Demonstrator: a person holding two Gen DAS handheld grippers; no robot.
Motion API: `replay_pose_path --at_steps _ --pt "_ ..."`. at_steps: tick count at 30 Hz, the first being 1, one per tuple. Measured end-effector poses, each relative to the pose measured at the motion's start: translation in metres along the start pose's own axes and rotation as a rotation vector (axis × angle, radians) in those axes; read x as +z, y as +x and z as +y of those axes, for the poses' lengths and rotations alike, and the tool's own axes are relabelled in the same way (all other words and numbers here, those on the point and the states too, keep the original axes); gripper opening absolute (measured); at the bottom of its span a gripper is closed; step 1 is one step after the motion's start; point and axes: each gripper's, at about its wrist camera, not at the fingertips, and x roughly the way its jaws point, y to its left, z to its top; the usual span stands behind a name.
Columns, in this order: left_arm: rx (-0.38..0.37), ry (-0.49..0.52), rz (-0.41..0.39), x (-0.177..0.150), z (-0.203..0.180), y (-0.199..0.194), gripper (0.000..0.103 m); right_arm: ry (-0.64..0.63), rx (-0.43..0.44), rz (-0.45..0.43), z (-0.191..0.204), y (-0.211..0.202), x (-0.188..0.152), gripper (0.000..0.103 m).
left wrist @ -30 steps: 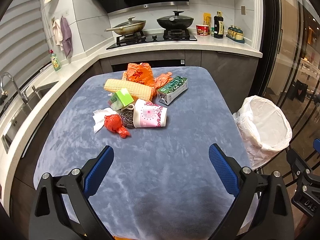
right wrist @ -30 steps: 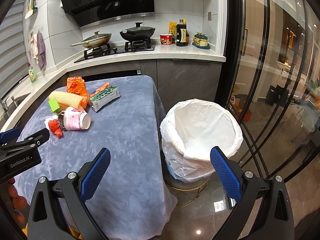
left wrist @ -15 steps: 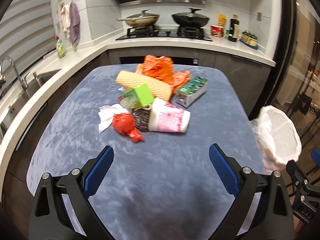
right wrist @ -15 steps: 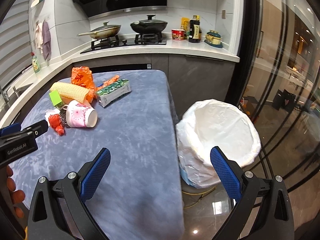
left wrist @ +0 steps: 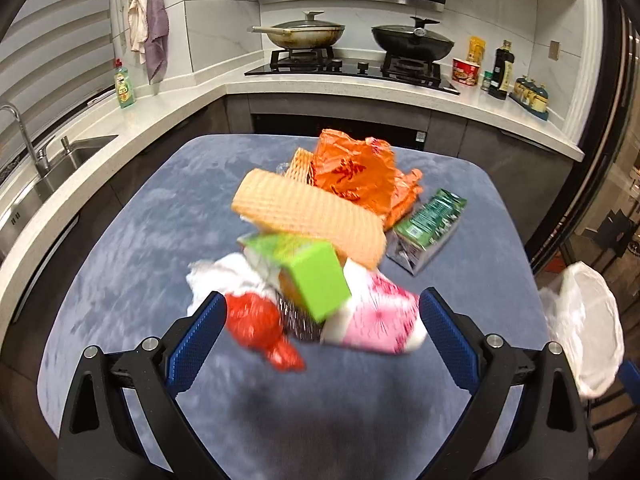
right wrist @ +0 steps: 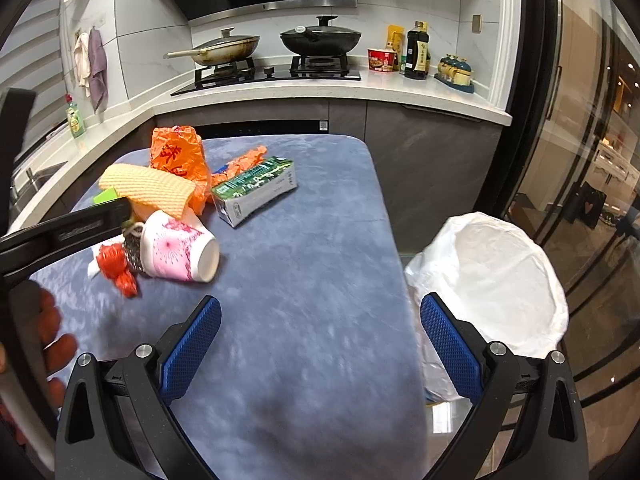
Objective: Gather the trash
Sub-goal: 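Grasp the green box with the left gripper while the right grasps the pink paper cup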
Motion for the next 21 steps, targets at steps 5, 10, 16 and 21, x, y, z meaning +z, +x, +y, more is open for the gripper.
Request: replay_pose_path --at_steps 5,10,16,21 --pt "-0.01 -0.02 0.024 0.013 0.005 0.026 0.085 -0.006 0.001 0.008 0.012 0.018 0.01 0.096" --pt "-0.081 -0.041 0.097 0.014 0.019 0.043 0.054 0.006 0.037 0.035 0.024 0.036 0.013 0.096" --pt "-0.111 -0.046 0.093 0.007 0.041 0.034 0.042 0.007 0.076 0.06 0.042 0.054 0.014 0.096" --pt "-0.103 -0.057 0.09 0.001 0.066 0.021 0.03 -0.003 0.116 0.067 0.068 0.067 0.018 0.096"
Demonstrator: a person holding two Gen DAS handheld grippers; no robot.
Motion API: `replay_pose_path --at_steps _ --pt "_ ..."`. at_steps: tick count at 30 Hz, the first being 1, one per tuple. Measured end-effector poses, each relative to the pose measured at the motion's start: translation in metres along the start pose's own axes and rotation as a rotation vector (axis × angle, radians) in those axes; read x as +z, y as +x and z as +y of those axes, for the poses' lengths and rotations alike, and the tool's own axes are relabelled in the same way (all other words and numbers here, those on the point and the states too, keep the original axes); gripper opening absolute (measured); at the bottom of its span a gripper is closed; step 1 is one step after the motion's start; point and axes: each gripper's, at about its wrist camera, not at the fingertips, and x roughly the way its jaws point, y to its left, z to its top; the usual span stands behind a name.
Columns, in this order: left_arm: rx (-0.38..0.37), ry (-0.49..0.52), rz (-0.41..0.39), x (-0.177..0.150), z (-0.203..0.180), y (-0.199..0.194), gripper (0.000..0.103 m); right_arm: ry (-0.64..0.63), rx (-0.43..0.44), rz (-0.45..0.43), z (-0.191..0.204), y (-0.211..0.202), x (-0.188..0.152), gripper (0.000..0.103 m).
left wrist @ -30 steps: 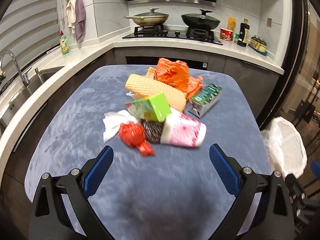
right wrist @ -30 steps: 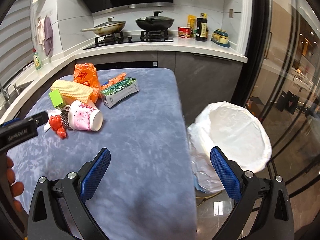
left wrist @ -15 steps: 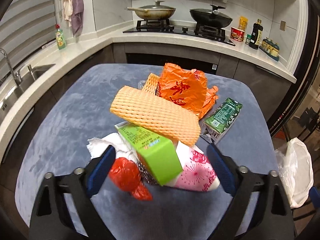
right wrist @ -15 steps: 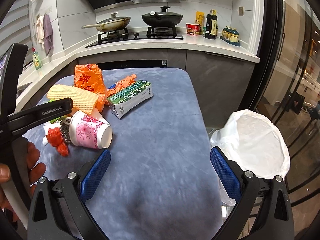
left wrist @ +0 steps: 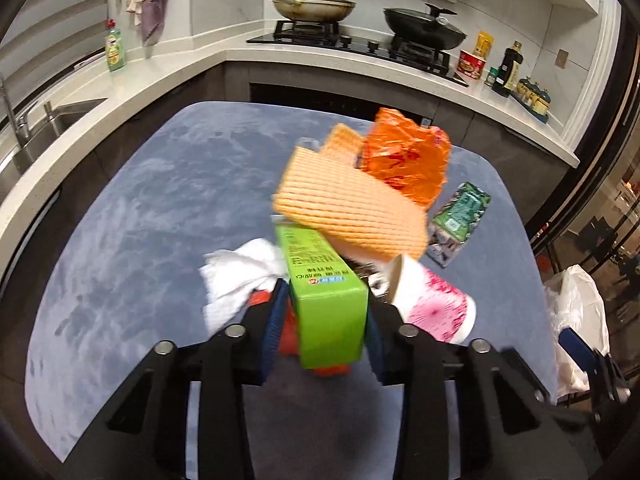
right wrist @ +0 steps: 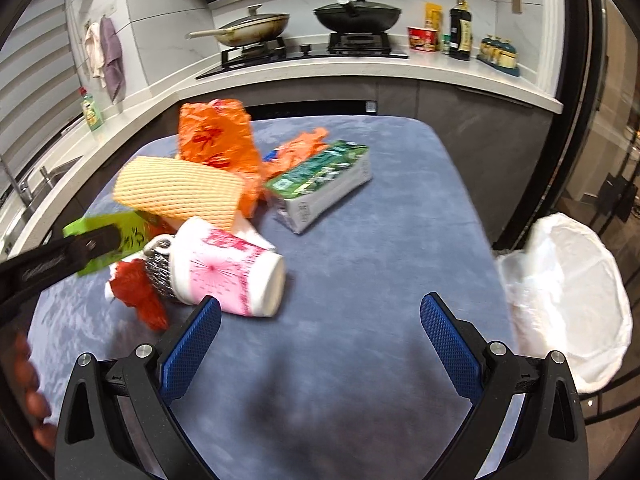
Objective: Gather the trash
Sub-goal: 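Grasp the green box with the left gripper while the right grasps the pink paper cup, then carry the green box and pink cup to the bin and release both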
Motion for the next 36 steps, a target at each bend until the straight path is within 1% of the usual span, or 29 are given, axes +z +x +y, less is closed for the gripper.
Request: replay_pose_path --at_steps 4,7,11,15,21,24,26,30,36 --pt "-0.012 -0.008 0.012 -0.004 0.018 -0.005 0.028 0.019 0.044 0.016 0.022 0.019 0.003 0.096" --pt "-0.022 -0.014 0.02 -0.007 0.027 -0.005 0.028 0.027 0.056 0.021 0.039 0.032 0.003 0.096" --pt "-0.039 -0.013 0.031 -0.011 0.034 -0.006 0.027 0.037 0.056 0.026 0.055 0.045 0.003 0.096" --pt "-0.051 -0.009 0.041 -0.014 0.04 -0.004 0.027 0.069 0.043 0.018 0.063 0.053 0.005 0.096" --pt "-0.068 -0.007 0.045 -0.016 0.043 -0.003 0.027 0.121 0.056 0.037 0.067 0.066 0.009 0.096" --pt "-0.077 -0.011 0.046 -0.018 0.046 -0.003 0.027 0.128 0.06 0.032 0.067 0.068 0.01 0.095" --pt "-0.081 -0.011 0.045 -0.019 0.047 -0.004 0.027 0.127 0.074 0.031 0.065 0.067 0.009 0.082" --pt "-0.085 -0.01 0.04 -0.02 0.047 -0.009 0.027 0.152 0.096 0.043 0.054 0.064 0.006 0.082" --pt "-0.094 -0.008 0.014 -0.02 0.043 -0.027 0.027 0.175 0.086 0.013 0.038 0.043 0.004 0.082"
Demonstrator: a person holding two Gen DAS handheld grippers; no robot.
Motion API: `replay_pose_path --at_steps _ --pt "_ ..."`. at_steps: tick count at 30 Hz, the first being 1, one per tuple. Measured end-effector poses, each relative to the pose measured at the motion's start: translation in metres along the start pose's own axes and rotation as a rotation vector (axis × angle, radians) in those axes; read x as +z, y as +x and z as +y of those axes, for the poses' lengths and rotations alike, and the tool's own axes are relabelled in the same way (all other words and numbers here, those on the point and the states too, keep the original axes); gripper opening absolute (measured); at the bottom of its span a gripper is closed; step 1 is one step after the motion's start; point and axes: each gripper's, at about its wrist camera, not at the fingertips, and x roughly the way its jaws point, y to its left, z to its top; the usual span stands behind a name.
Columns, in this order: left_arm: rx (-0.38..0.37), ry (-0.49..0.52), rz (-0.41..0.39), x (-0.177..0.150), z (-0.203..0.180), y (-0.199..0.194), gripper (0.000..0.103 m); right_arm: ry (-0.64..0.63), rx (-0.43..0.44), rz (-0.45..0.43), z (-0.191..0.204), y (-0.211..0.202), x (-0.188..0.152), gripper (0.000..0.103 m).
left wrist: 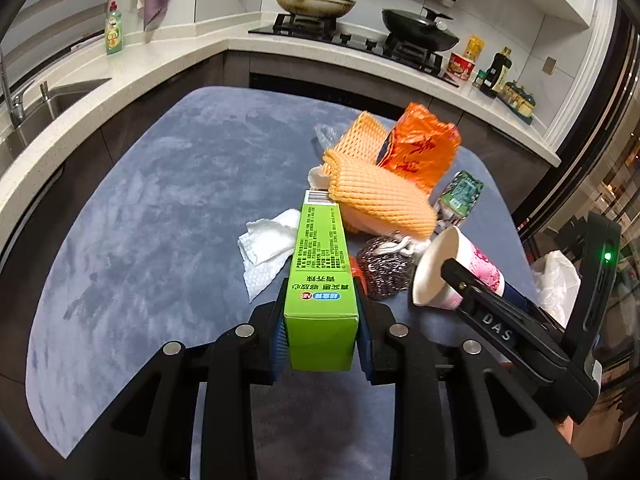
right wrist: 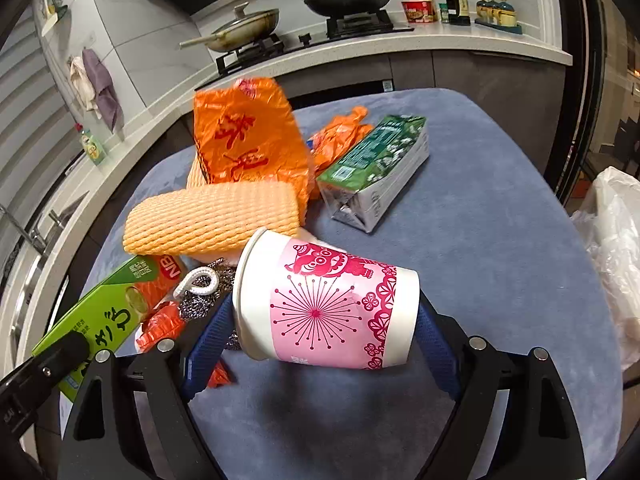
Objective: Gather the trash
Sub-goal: 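Carry the green box and pink cup to the bin and release both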
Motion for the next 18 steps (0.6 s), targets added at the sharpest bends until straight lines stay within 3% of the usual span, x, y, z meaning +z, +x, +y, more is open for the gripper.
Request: replay_pose_path --at_steps 8,18 --pt "-0.02 0.024 -0.065 0.001 -0.017 -0.038 0.027 0.03 0.001 -0.079 -0.026 -0.045 0.005 0.082" --pt "-0.087 0.102 -0.141 -0.001 -0.07 -0.077 0.027 0.079 -0.034 -0.177 -0.072 -0.101 0.01 0.082"
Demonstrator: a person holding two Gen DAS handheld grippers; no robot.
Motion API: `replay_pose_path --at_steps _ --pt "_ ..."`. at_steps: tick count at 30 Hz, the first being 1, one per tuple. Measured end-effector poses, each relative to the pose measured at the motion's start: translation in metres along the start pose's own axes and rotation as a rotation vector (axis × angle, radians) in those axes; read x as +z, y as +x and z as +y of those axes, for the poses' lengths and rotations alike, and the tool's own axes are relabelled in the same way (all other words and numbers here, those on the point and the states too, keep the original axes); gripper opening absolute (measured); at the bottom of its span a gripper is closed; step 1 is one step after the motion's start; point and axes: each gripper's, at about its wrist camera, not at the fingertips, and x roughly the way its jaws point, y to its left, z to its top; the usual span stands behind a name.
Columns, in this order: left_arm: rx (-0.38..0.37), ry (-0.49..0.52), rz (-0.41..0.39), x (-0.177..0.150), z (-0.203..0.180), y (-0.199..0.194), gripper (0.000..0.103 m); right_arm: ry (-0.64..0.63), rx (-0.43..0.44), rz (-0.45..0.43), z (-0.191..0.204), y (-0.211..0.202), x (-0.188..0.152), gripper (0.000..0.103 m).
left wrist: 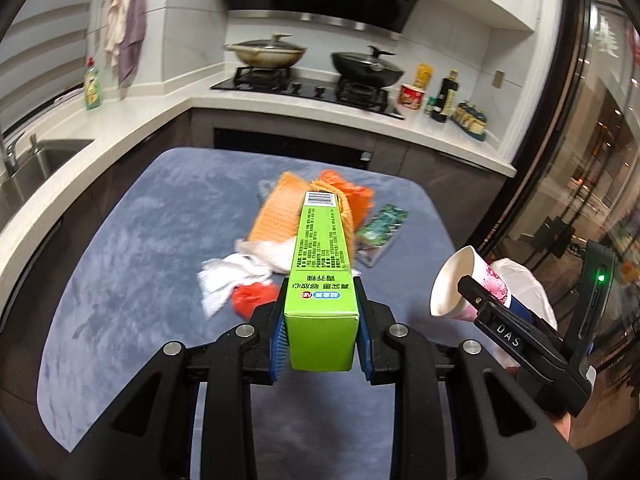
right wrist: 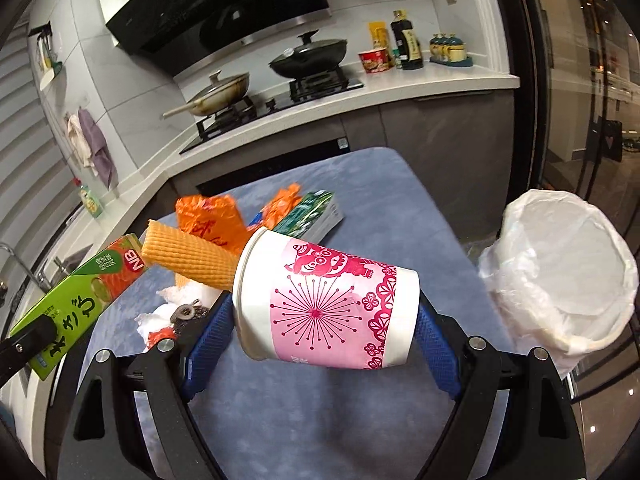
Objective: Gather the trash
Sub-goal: 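Carry the green box and pink cup to the bin and release both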
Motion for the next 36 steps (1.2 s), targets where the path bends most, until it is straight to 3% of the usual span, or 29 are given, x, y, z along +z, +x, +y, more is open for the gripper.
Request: replay_pose_path --at_steps 10,19,27,36 --pt "-0.132 0.129 -0.022 0.001 -0.091 -0.006 0.027 0.092 -0.094 -0.099 -0.085 -0.049 0.014 0.082" --pt "-0.256 0.254 0.012 -0.01 -0.178 0.014 0.027 0.182 -0.224 -0.13 -0.173 -0.07 0.013 0.082" --pt "-0.348 0.333 0.074 -0.023 -0.241 0.048 0.027 0.241 -0.313 -0.131 -0.234 -0.068 0.016 0.082" --pt "-0.378 0.392 0.13 -0.032 -0.279 0.087 0.027 0.272 -0.345 -0.113 -0.264 -0.049 0.021 0.082"
